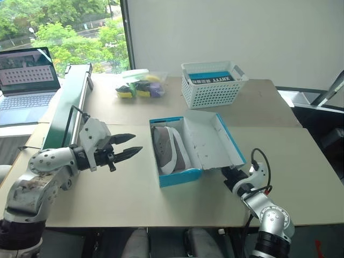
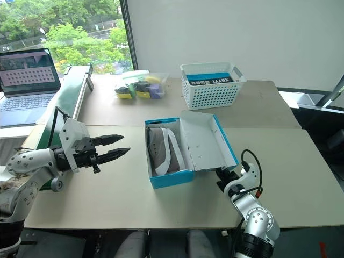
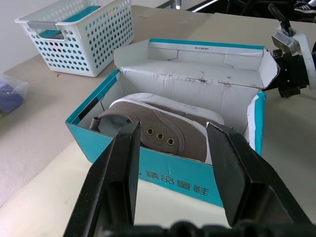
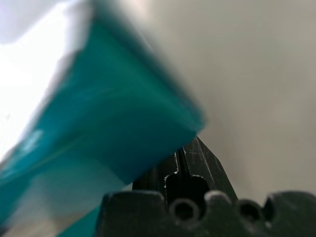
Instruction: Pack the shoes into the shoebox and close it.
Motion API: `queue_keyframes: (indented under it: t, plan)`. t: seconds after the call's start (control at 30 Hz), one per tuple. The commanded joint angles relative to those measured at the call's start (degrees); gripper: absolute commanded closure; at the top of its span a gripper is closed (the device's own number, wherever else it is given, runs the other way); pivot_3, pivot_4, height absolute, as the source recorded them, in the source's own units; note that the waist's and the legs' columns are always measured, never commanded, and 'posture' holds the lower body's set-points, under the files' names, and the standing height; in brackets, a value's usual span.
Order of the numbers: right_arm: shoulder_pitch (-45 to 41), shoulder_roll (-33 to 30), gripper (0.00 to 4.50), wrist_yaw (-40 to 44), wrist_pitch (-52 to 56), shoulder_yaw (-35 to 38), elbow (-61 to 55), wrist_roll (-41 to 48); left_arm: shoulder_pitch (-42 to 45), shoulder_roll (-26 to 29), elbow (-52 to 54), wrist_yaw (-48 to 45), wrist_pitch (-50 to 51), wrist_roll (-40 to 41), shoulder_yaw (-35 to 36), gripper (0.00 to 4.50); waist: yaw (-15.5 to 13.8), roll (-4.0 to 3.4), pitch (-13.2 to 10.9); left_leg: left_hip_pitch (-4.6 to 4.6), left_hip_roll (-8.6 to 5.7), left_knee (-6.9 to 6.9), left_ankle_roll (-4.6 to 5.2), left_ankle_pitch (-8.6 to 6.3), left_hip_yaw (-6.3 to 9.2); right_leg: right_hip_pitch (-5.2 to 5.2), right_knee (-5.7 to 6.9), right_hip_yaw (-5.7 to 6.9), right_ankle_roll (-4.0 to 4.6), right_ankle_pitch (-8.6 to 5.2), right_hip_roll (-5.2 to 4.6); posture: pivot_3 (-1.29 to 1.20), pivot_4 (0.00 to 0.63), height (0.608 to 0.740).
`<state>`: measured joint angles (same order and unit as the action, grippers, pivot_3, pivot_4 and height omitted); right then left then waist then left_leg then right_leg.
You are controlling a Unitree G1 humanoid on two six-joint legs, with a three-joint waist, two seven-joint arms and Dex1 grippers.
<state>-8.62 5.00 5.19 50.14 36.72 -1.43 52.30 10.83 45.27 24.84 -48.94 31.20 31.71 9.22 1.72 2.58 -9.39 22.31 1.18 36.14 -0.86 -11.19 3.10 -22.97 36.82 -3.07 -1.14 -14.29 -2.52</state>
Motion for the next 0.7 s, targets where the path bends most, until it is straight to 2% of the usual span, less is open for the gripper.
queue_keyframes:
  t: [0.03, 0.17, 0.33, 0.47, 0.53, 0.63, 0.7]
  plan:
    - [0.00, 2.25, 4.45, 5.02, -0.84, 1.41, 0.57, 9.90, 1.35, -0.26, 0.76, 0.17, -0.09, 0.31, -0.25, 2.26, 0.69, 0.03, 0.02, 0.00, 0.01, -0.04, 0.00, 0.00, -0.03, -0.05, 0.02, -0.04, -0.06, 0.04, 0.01, 0.00, 0.150, 0.733]
    - [-0.32, 2.08, 4.45, 10.82, -1.47, -2.27, -6.05, 15.92, 1.61, -0.40, 0.60, 0.46, 0.16, 0.30, -0.28, 2.26, 1.16, -1.01, -0.56, 0.03, 0.00, -0.22, 0.01, 0.00, -0.25, -0.32, 0.18, -0.32, -0.19, 0.11, 0.06, 0.00, 0.150, 0.733]
    - [-1.69, -0.90, 4.45, 14.41, 1.90, -9.08, -12.60, 23.07, 1.06, -0.69, 1.32, 1.54, 0.62, 0.32, 0.08, 2.26, 1.25, -1.11, -0.62, 0.23, 0.04, -0.38, 0.15, -0.08, -0.28, -0.66, 0.28, -0.37, -0.15, -0.01, 0.18, 0.00, 0.150, 0.733]
    - [-6.72, -7.51, 4.45, 17.84, 6.24, -15.46, -15.68, 26.95, -0.84, -0.66, 2.90, 3.11, 1.39, 1.08, 2.16, 2.26, 1.30, -1.11, -0.62, 0.78, -0.02, -0.25, 0.16, -0.10, -0.30, -1.23, 0.35, -0.43, -0.04, 0.10, 0.12, 0.00, 0.150, 0.733]
    - [-10.44, -12.05, 4.45, 19.94, 8.36, -19.18, -16.94, 26.67, -2.65, -0.46, 4.26, 3.92, 2.35, 2.11, 4.58, 2.26, 1.26, -1.10, -0.62, 0.87, -0.10, -0.21, 0.16, -0.10, -0.30, -1.29, 0.35, -0.43, 0.12, 0.23, 0.05, 0.00, 0.150, 0.733]
    - [-19.17, -19.24, 4.45, 21.82, 9.79, -28.43, -17.14, 17.94, -10.23, 0.16, 8.00, 3.22, 4.08, 5.09, 12.00, 2.26, 1.69, -1.09, -0.62, 0.86, -0.11, -0.21, 0.17, -0.10, -0.30, -1.28, 0.31, -0.44, 0.08, 0.21, 0.04, 0.00, 0.150, 0.733]
    - [-22.86, -20.98, 4.45, 22.56, 8.76, -31.93, -16.07, 14.22, -14.69, 0.32, 10.10, 2.90, 4.31, 5.48, 14.64, 2.26, 2.26, -1.09, -0.62, 0.85, -0.07, -0.20, 0.22, -0.13, -0.33, -1.30, 0.31, -0.46, 0.08, 0.20, 0.07, 0.00, 0.150, 0.733]
